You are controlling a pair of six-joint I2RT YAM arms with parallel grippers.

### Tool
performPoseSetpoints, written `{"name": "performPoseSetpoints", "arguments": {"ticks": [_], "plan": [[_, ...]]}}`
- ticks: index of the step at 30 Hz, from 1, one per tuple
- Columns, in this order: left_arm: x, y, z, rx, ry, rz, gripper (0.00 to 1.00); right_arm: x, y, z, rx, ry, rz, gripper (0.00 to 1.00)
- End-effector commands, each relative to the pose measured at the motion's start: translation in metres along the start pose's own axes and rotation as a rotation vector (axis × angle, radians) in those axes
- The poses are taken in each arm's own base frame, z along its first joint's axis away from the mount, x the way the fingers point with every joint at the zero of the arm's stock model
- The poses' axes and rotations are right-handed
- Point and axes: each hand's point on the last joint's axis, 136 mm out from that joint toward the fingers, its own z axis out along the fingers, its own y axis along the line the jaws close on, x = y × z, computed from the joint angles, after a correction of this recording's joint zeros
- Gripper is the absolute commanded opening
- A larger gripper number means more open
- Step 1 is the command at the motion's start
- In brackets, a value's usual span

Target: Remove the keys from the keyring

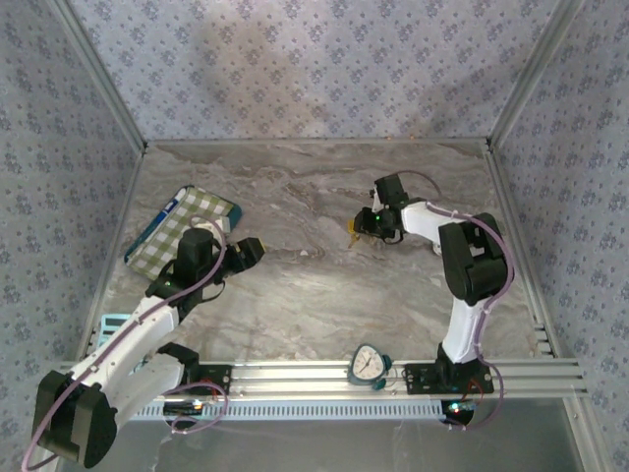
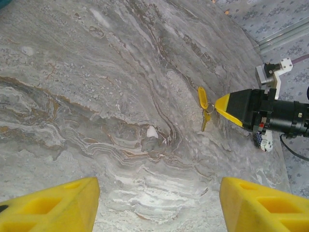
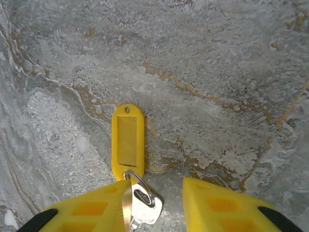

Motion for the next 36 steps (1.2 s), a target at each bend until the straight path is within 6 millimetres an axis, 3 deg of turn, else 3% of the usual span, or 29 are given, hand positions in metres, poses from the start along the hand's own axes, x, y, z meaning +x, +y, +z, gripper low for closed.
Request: {"name": "performPoseSetpoints", "arguments": {"ticks": [1,9,21,28,36], "plan": [[0.002,0.0,-0.003,0.003,-0.008,-0.006,0.68,-0.004,0.013,0.003,-0.021,0.02,-0.014,0.33],[0.006,0.006,-0.004,-0.009,-0.011,-0.015,0.68,-0.004,0.017,0.009,-0.022,0.029,-0.023,0.26],[0.008,0.009,-0.006,-0.017,-0.019,-0.017,0.69,0.0,0.023,0.014,-0.007,0.041,-0.047,0.25],[0.009,0.01,-0.007,-0.016,-0.021,-0.022,0.69,0.004,0.022,0.015,0.0,0.047,-0.056,0.17],[0.01,0.011,-0.008,-0.015,-0.025,-0.03,0.69,0.01,0.025,0.019,0.008,0.061,-0.071,0.19]]}}
